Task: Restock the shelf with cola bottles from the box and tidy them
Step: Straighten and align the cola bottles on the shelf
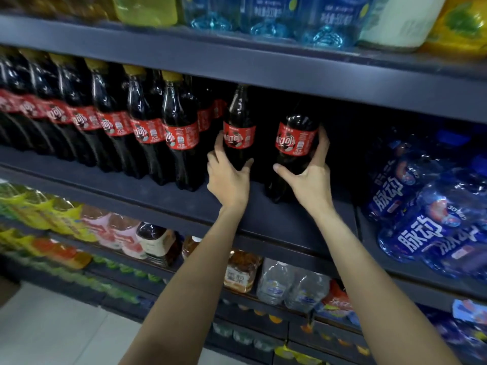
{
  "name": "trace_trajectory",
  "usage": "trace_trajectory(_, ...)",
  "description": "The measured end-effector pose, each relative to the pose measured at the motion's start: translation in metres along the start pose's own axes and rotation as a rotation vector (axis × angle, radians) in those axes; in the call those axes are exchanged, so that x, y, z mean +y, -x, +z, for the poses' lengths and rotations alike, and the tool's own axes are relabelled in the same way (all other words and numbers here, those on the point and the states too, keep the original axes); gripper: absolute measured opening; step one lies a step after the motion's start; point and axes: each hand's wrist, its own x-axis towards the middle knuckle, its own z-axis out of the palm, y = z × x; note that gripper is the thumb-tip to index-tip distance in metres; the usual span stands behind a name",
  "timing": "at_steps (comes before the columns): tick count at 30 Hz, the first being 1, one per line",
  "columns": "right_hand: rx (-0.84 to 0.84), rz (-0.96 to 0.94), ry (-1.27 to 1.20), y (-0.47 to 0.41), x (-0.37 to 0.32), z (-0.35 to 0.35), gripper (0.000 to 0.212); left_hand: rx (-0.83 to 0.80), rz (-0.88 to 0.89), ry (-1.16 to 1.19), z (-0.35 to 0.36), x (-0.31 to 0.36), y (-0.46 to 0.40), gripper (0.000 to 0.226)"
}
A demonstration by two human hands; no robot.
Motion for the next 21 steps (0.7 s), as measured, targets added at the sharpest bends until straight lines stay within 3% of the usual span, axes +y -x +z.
trace_trajectory(5,-0.034,0.002,-0.028,0.002,0.0,0.015,0.11,0.075,-0.11,-0.066,0.01,-0.006,-0.016,0.083)
trace_trajectory(14,-0.107,-0.016,-0.069,0.0,0.005,0.022,0.107,0.108,-0.124,-0.171,0.03,-0.003,-0.013,0.078)
trace_trajectory(18,-0.131,-0.02,-0.068,0.003,0.005,0.02,0.104,0.13,-0.118,-0.064,0.026,-0.009,-0.012,0.081)
trace_trajectory(21,-0.096,0.004,0.027,0.006,-0.002,0.023,0.107,-0.013,-0.067,0.157,0.008,-0.013,0.002,0.082)
